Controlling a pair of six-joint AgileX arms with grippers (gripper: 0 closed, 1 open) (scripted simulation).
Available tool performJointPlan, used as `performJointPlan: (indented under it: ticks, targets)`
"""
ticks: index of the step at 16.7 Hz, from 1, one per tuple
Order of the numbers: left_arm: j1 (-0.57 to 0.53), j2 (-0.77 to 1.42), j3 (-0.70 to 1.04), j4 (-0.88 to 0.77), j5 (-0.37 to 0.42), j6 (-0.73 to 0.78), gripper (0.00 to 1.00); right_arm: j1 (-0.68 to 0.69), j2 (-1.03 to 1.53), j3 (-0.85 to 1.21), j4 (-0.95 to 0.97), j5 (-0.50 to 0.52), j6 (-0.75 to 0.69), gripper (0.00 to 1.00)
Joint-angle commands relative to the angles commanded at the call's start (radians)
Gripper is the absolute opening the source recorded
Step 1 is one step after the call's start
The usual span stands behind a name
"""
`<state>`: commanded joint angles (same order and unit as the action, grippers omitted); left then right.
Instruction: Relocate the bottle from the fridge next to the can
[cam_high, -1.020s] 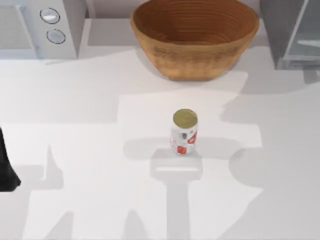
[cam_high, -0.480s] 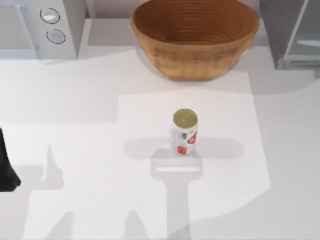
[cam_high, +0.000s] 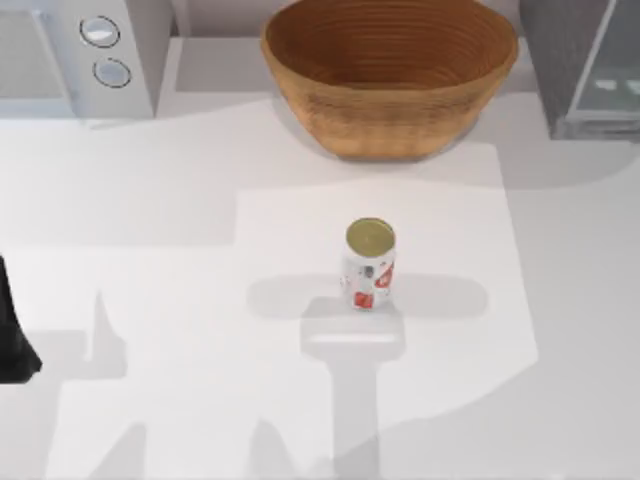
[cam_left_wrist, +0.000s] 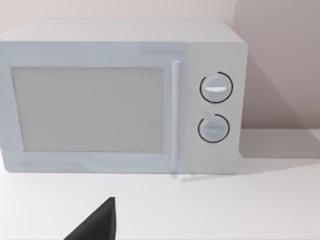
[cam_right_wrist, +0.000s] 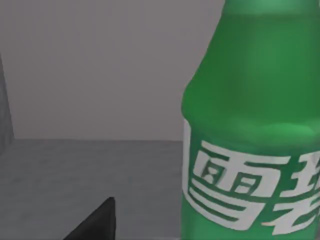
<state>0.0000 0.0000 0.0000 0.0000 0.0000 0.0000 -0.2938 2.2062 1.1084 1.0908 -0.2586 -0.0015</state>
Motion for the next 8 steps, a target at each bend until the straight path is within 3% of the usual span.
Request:
performJointPlan:
  ticks: [8]
  targets:
    - [0.0,0.0,0.0,0.0,0.0,0.0,1.0,0.023,0.103,0.201,-0.098,0.024,-0.001,1.0]
